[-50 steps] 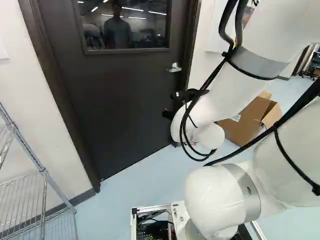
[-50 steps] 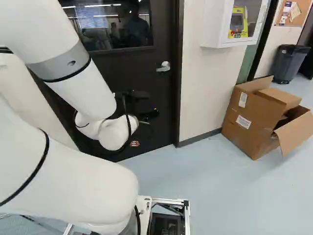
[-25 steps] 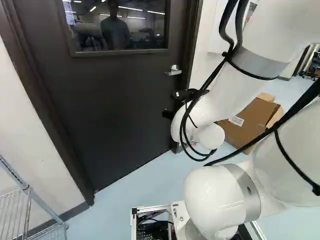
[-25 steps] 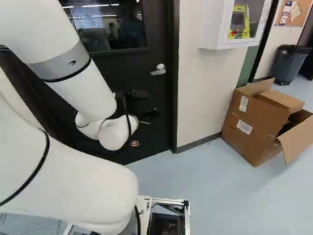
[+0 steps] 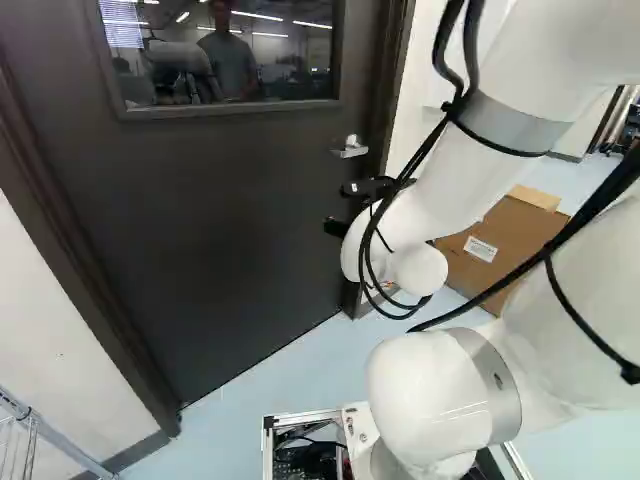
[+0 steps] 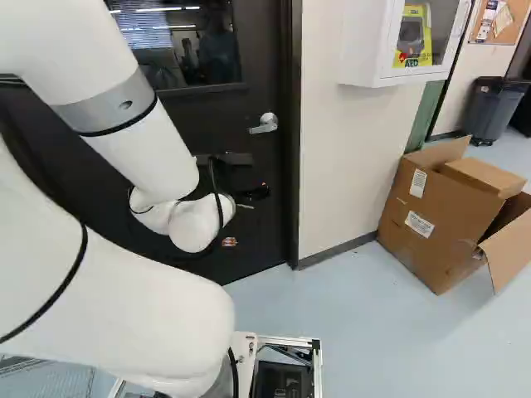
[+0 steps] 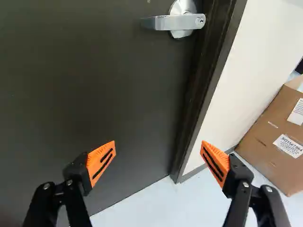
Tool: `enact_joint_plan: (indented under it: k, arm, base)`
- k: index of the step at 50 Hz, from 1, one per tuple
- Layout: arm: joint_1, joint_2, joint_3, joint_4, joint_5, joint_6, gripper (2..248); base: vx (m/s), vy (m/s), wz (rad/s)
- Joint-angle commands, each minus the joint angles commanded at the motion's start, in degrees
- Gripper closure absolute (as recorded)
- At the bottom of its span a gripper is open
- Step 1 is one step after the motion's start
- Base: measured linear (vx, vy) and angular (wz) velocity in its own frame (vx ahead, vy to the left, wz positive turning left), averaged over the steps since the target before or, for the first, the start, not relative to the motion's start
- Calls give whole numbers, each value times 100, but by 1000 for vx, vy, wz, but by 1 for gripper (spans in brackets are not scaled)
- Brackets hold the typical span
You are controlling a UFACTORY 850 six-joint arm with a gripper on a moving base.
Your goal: Open the door and move inside
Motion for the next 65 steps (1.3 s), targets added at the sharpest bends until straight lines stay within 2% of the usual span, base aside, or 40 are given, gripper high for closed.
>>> enact_joint_plan:
  k: [22,39,65]
  arm:
    - [-163,-260,-226,-246,0,0,3]
    - [-424,-322,-435,-377,4,0,3]
    - [-863,-337,-827,-939,128,0,3]
  base:
    - [-2,0,0]
    - [0,0,0]
    - [0,0,0]
